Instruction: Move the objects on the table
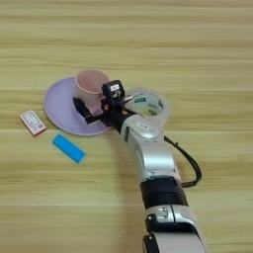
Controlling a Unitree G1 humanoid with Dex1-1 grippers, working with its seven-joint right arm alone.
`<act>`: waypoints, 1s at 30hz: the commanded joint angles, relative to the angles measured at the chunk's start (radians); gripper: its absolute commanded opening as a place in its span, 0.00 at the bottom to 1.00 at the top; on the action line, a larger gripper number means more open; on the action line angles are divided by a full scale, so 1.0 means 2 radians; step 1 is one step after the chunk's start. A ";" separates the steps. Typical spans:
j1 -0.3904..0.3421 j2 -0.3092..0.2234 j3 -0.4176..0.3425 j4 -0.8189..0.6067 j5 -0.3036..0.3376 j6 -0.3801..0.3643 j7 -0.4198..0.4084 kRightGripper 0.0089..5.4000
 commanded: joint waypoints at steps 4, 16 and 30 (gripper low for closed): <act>-0.049 -0.004 -0.015 0.001 0.005 -0.031 -0.013 0.88; -0.051 -0.004 -0.017 0.007 0.006 -0.035 -0.013 0.78; -0.046 -0.012 -0.027 -0.022 0.010 -0.036 -0.020 0.78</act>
